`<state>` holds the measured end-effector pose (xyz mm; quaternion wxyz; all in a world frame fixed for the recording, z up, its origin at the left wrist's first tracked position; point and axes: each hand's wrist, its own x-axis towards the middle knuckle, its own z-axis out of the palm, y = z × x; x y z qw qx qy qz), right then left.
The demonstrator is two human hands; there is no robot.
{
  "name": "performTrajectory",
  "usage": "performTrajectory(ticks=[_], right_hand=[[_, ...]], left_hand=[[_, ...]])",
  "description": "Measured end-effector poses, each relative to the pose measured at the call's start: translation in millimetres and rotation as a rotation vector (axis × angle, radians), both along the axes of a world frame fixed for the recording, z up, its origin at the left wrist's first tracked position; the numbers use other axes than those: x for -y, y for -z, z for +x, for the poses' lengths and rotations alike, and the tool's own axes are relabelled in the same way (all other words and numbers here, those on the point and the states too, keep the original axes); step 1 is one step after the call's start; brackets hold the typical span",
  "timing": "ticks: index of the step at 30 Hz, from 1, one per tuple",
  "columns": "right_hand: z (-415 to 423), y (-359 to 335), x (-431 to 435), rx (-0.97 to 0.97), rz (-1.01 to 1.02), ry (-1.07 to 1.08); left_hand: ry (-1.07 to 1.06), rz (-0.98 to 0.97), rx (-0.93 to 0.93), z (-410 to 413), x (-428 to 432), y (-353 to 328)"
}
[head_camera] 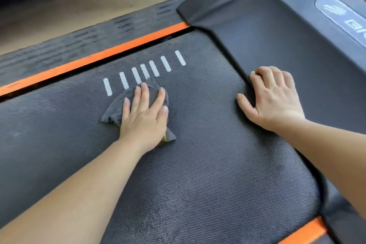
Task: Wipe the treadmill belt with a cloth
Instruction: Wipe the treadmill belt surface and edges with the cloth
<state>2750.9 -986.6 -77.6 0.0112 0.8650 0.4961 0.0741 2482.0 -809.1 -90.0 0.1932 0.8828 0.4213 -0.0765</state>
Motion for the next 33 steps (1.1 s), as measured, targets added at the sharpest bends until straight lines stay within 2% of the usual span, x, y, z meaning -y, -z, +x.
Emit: performTrajectory(ticks=[2,4,7,10,12,15,16,18,20,22,23,25,27,29,31,33], right_hand=[[0,1,0,0.009,-0.028,0.007],[0,2,-1,0.030,-0.033,0.002],[1,2,-3,0.037,-0.048,0.011],[1,5,-2,0.047,-0.057,0.023],[1,4,-4,0.052,-0.061,0.019],[1,5,-2,0.049,-0.054,0.022],[1,5,-3,0.049,-0.053,0.023],[2,4,-4,0.055,-0.068,0.022],[1,3,-4,0.055,-0.073,0.023],[1,3,-4,0.052,-0.071,0.026],[1,3,-4,0.049,-0.072,0.026],[2,4,-3,0.045,-0.076,0.024],[2,4,-3,0.039,-0.079,0.021],[3,3,-3,0.034,-0.084,0.023],[3,3,-4,0.027,-0.088,0.020],[2,2,-4,0.025,-0.089,0.021]], left_hand=[[-0.062,0.058,-0.022,12,-2,4],[-0.025,0.109,-0.001,22,18,4],[0.301,0.087,0.048,14,70,0],[0.583,0.002,0.078,1,51,-6],[0.548,0.097,0.037,4,9,0],[0.107,0.121,-0.042,23,-17,5],[0.038,0.137,-0.038,33,-3,6],[0.130,0.195,0.007,48,49,4],[0.437,0.158,0.063,44,101,-2],[0.686,0.021,0.113,33,102,-10],[0.742,-0.005,0.111,31,83,-10],[0.640,0.073,0.045,33,40,-3],[0.291,0.147,0.000,39,14,1],[0.093,0.155,0.003,50,34,0],[0.209,0.170,0.031,52,75,-1],[0.510,0.100,0.078,41,93,-10]])
